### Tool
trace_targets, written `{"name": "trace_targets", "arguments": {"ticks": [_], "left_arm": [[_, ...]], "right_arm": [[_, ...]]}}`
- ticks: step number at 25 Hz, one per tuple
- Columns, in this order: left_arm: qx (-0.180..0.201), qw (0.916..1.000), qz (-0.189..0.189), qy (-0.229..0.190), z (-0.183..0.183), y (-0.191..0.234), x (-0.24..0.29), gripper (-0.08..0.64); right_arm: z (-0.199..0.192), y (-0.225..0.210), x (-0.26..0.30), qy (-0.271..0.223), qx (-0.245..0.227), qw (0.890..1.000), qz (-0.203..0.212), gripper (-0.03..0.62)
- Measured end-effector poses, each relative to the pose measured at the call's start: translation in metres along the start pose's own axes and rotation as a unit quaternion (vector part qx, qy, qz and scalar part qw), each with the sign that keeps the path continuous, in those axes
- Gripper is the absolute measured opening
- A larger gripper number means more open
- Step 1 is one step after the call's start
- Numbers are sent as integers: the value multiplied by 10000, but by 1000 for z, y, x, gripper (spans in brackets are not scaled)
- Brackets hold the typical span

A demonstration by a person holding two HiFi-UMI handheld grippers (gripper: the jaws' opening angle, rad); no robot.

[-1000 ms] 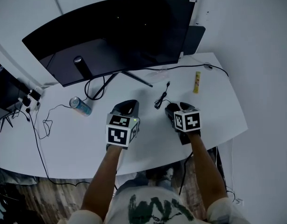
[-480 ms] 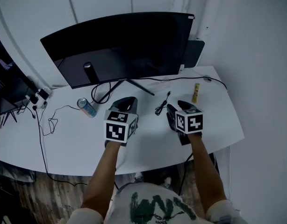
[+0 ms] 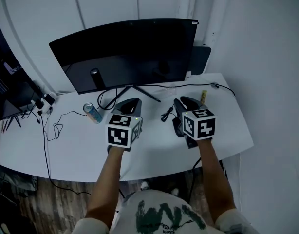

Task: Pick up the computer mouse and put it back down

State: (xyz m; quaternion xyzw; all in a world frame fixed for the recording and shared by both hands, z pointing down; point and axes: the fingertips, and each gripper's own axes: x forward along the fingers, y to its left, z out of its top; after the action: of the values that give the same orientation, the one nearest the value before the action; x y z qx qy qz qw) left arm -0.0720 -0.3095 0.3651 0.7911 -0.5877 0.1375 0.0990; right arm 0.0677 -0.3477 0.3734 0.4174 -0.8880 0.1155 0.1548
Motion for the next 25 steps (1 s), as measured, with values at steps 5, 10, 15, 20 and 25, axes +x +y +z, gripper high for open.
{"name": "trace_targets", "arguments": {"ticks": [5,10,15,20,25], "left_arm": [[1,9999,33,-112,10,-3,-4,2],[28,9998,33,-180,16,-9,-3,2],[40,9999,25,-163,15,-14,-3,2],[35,9999,37,-155,14,-14,-5,2],[30,9999,51,-128,11,-14,-9,2]], "right_arm": [[16,5,-13,-220,-100,9997,32,32],[21,8,-23,-354,-194,9991,137,0],[23,8,-29,-405,-259,9988,135,0],[22,6,-32,-400,-239,9989,95,0],[22,9,-34,-398,-243,9989,105,0]]}}
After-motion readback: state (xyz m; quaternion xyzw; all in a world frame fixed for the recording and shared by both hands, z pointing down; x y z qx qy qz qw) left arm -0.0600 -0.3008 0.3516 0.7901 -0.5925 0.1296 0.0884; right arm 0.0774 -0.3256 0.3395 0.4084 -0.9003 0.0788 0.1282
